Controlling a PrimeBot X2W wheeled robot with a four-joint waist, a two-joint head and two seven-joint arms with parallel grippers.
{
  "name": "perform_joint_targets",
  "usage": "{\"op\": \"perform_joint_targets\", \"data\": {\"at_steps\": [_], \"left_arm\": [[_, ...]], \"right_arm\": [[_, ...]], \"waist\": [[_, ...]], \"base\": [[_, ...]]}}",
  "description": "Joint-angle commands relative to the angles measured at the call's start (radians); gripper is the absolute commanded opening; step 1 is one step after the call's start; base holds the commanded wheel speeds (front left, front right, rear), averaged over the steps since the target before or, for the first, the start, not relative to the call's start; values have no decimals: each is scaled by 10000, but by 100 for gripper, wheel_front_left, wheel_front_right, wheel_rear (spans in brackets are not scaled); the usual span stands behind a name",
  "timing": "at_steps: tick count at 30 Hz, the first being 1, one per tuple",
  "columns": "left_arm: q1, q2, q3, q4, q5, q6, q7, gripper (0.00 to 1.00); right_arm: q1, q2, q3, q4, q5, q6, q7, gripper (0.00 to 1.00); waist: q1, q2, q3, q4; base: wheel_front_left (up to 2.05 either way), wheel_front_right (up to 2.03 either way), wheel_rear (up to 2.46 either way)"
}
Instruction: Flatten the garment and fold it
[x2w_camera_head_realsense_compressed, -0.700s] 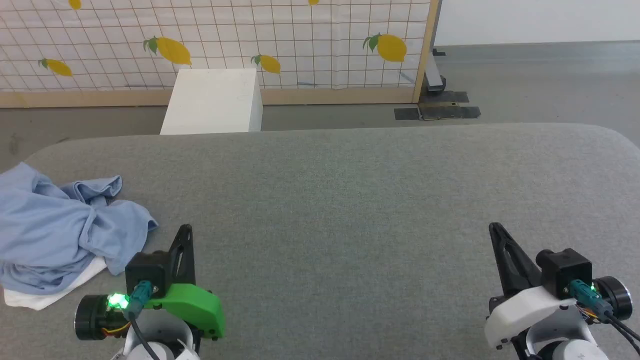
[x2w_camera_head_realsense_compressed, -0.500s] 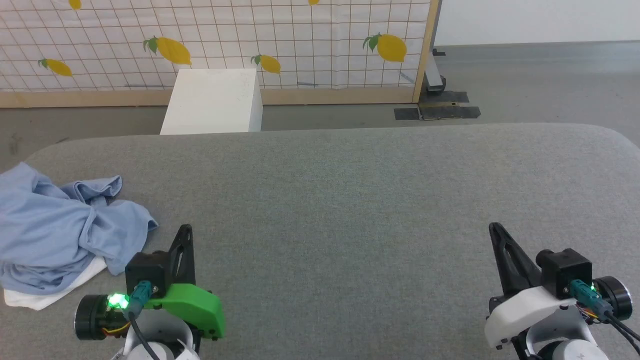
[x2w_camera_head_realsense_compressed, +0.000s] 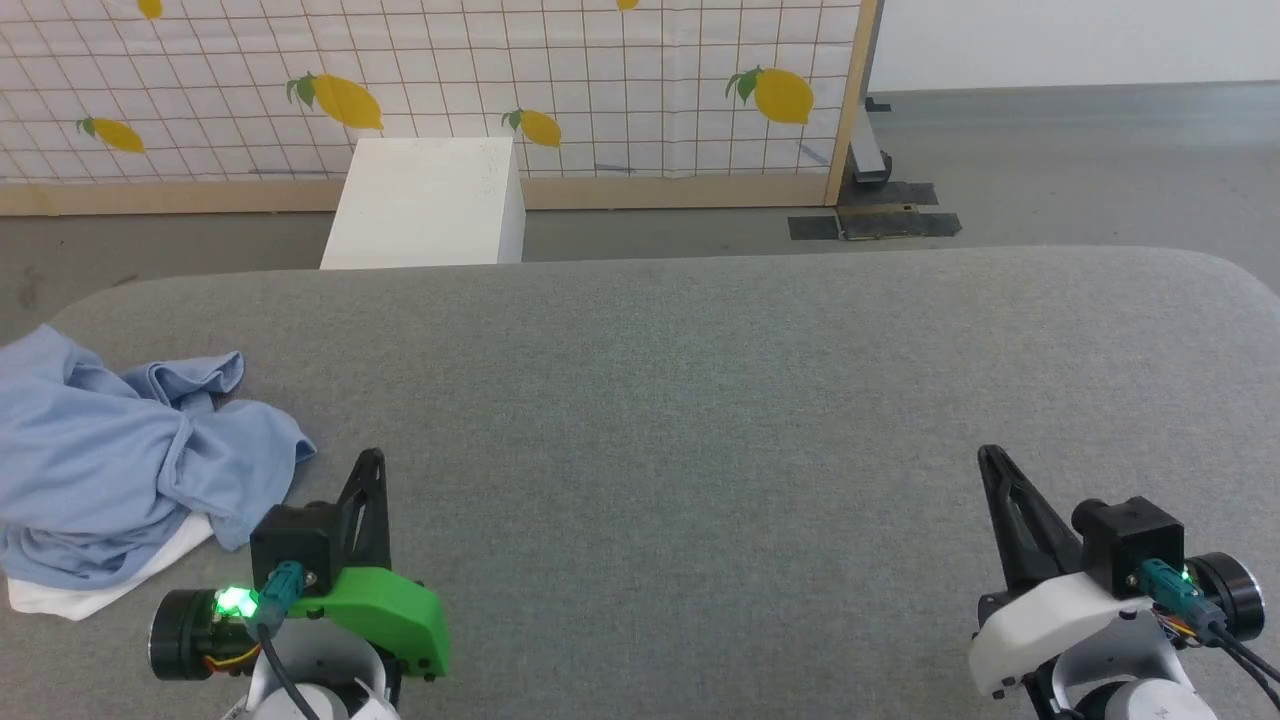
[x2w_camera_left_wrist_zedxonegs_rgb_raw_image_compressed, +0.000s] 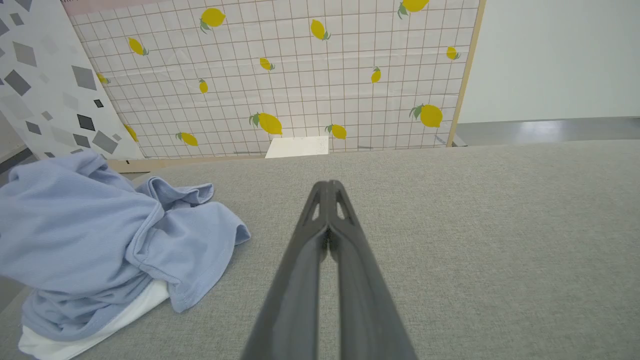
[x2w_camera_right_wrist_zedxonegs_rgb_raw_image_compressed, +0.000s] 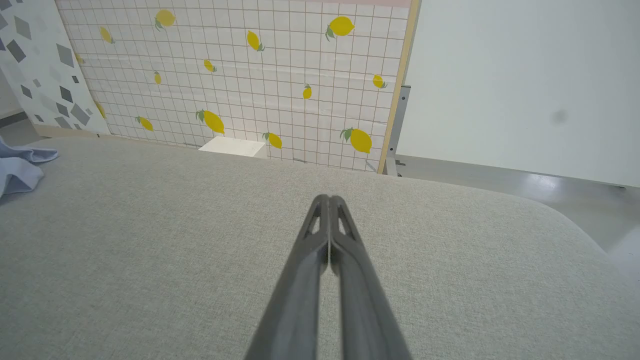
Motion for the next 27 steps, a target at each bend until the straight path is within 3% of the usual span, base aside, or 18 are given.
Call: {"op": "perform_joint_targets", "data": {"at_steps": [1, 2, 3, 27], "left_arm": [[139, -53, 43, -30, 103, 68, 14, 0], [139, -53, 43, -30, 103, 68, 14, 0], [0, 0, 0, 0, 0, 0, 0, 100], [-89, 32, -224, 390, -298, 238, -372, 100]], "right_arm": [[-163, 22, 14, -51, -64, -17, 30, 0], [-163, 22, 14, -51, -64, -17, 30, 0], [0, 0, -2, 0, 1, 0, 0, 100], [-34, 0, -37, 213, 114, -2, -285, 100]], "waist": [[0, 0, 0, 0], [0, 0, 0, 0], [0, 0, 0, 0], [0, 0, -105, 394]], "base": [[0, 0, 0], [0, 0, 0], [0, 0, 0], [0, 0, 0]]}}
